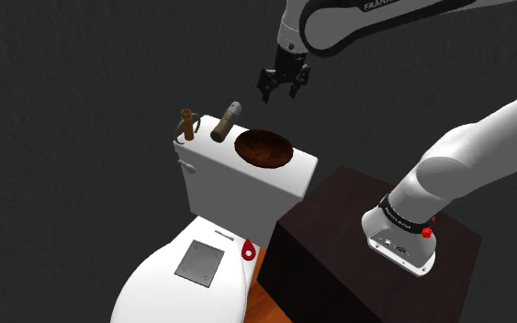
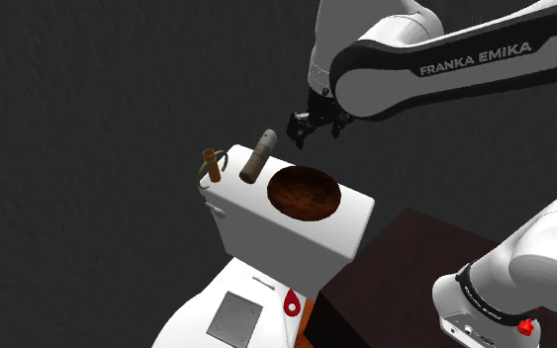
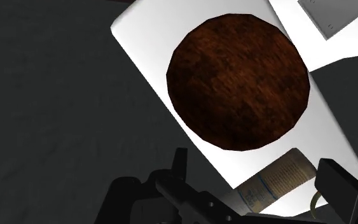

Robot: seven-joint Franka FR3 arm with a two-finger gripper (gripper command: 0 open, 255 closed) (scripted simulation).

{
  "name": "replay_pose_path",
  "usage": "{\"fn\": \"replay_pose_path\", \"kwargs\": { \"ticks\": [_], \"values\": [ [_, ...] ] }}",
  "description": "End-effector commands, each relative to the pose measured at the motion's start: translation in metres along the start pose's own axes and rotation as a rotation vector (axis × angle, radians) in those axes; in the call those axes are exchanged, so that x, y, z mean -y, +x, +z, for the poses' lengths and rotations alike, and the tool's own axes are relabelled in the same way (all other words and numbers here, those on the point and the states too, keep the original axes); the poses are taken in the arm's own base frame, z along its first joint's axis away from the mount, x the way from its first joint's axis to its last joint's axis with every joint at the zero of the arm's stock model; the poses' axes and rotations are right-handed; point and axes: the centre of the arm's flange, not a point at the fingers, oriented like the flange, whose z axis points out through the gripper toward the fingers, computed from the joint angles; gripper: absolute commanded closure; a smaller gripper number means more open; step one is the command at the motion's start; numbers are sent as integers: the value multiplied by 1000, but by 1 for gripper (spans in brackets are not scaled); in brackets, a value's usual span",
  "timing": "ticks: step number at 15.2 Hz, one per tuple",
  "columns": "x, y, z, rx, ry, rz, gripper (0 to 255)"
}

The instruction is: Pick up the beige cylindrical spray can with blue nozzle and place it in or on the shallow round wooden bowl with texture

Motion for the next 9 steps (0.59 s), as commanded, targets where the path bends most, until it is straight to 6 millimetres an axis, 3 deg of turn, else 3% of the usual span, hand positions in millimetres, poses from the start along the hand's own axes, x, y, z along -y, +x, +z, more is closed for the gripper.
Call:
{"fn": "replay_pose_path", "kwargs": {
  "ticks": [1,9],
  "values": [
    [14,12,19,-4,2,64,0],
    [58,70,94,-15,2,303,0]
  ]
}}
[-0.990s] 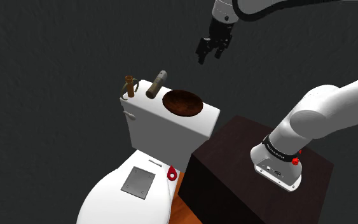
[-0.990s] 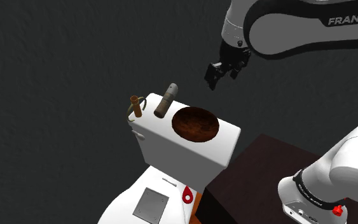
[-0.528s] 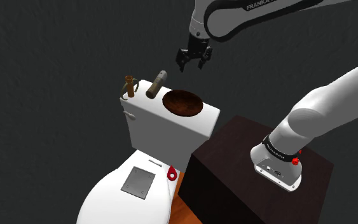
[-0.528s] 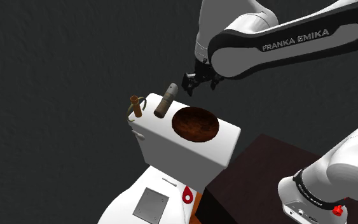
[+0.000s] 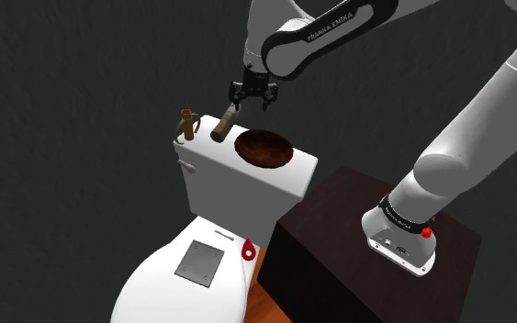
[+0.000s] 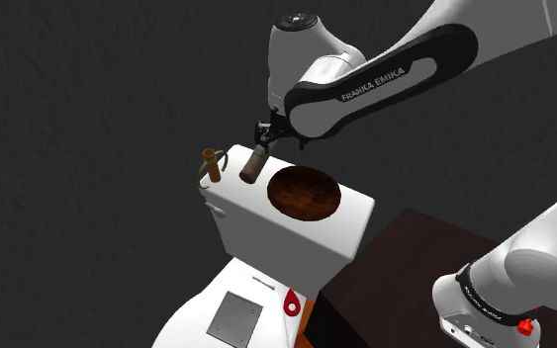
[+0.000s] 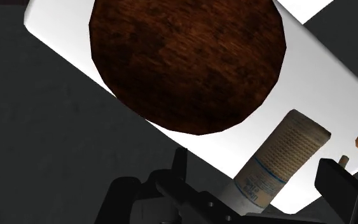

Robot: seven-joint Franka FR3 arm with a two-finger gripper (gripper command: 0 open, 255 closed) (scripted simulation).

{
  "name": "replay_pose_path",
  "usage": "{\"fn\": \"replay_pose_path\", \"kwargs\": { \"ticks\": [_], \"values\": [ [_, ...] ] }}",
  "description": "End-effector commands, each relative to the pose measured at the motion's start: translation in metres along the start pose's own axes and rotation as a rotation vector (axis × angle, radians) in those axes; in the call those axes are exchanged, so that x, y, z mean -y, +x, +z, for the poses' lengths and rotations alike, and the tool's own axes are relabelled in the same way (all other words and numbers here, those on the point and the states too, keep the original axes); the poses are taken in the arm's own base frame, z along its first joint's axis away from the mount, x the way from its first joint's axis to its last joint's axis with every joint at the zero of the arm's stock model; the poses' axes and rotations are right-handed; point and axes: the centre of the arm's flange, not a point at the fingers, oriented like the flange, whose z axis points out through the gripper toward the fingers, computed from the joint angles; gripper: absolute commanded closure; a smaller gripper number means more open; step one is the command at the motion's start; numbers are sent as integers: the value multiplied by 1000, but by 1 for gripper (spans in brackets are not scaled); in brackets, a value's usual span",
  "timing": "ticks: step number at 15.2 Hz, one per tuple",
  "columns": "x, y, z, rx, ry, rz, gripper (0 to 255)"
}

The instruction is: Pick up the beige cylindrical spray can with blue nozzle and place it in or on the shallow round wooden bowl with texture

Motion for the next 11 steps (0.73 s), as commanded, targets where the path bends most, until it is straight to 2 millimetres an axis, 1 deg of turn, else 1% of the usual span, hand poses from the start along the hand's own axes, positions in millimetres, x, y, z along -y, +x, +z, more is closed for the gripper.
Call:
{"fn": "replay_pose_path", "kwargs": {
  "ticks": [1,6,10,11],
  "values": [
    [14,13,19,-3,1,65,0],
    [43,47,67,-10,1,214,0],
    [63,78,104,-16,1,333,0],
    [65,82,109,-17,1,346,0]
  ]
}}
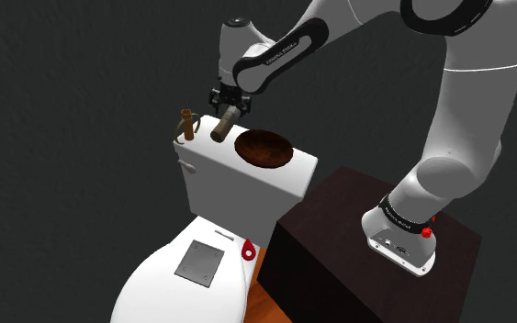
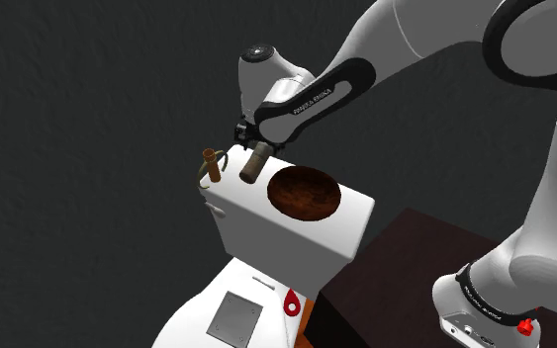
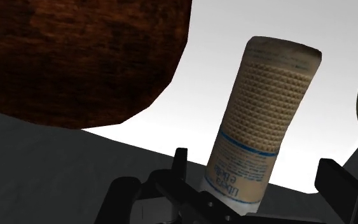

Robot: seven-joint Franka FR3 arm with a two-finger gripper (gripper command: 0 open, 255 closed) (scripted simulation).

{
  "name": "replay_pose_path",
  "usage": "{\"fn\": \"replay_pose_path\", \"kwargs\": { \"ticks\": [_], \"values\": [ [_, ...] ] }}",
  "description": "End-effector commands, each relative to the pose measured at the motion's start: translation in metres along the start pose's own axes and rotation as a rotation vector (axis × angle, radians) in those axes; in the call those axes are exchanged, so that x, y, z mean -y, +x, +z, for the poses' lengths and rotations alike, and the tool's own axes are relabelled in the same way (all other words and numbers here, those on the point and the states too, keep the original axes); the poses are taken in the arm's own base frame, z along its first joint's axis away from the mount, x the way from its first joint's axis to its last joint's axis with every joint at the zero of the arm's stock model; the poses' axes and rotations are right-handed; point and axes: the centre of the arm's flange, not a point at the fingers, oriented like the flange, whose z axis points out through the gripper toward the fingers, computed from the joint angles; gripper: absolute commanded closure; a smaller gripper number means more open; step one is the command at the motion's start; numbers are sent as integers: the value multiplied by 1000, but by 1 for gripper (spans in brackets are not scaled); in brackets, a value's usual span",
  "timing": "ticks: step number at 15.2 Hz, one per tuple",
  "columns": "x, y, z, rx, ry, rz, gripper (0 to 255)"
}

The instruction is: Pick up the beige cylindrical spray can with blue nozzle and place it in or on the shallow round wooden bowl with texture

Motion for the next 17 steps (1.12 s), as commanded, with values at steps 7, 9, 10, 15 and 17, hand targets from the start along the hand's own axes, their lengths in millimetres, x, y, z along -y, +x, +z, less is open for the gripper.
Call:
{"fn": "replay_pose_path", "kwargs": {
  "ticks": [7,9,10,15,17],
  "values": [
    [8,6,46,-3,0,24,0],
    [8,6,49,-3,0,24,0],
    [8,6,49,-3,0,24,0],
    [8,6,49,-3,0,24,0],
    [8,6,49,-3,0,24,255]
  ]
}}
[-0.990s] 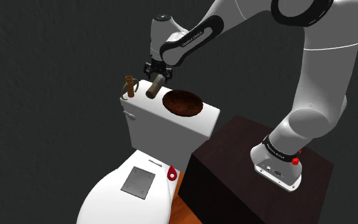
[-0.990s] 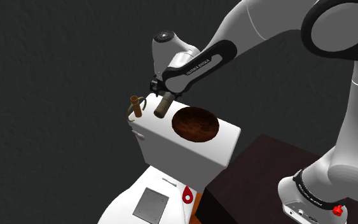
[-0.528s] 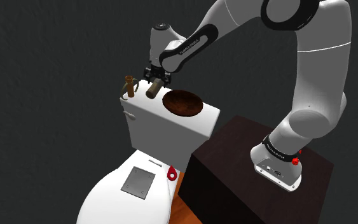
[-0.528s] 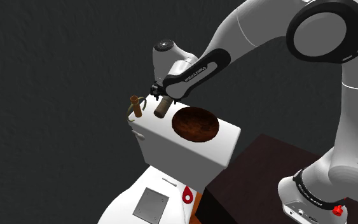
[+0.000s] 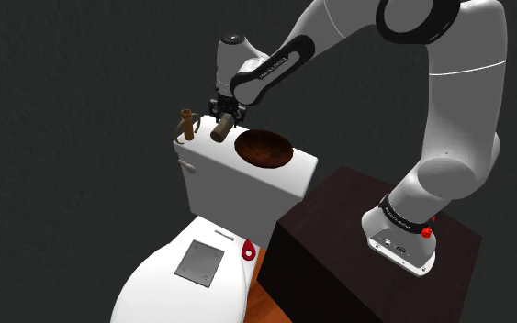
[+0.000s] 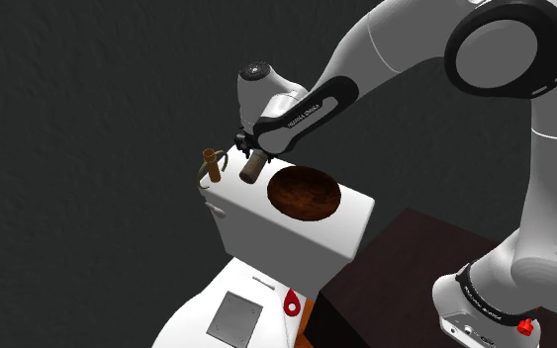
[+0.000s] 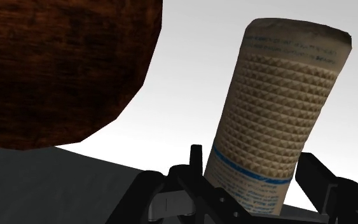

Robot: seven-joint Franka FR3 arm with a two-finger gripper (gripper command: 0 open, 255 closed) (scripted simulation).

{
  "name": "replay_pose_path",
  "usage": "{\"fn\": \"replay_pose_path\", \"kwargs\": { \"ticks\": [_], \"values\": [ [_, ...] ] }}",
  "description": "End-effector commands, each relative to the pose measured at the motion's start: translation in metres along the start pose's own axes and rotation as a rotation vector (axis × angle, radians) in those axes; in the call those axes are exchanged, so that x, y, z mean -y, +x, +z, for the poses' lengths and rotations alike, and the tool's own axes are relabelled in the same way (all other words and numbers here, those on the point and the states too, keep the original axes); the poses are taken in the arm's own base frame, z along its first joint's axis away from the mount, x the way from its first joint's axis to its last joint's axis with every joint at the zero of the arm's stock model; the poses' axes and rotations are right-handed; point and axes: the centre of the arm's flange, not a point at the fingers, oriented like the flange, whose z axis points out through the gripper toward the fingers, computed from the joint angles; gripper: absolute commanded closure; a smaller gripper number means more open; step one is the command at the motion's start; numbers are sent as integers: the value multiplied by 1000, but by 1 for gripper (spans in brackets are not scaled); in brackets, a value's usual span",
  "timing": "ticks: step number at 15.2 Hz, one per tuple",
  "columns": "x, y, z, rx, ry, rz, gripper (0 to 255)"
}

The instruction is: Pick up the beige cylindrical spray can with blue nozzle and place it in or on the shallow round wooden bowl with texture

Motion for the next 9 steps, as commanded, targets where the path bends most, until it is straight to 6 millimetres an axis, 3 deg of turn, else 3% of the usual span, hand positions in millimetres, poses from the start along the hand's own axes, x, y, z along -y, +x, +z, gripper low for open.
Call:
{"fn": "replay_pose_path", "kwargs": {
  "ticks": [1,9],
  "values": [
    [0,0,0,0,0,0,255],
    [0,1,-5,0,0,0,255]
  ]
}}
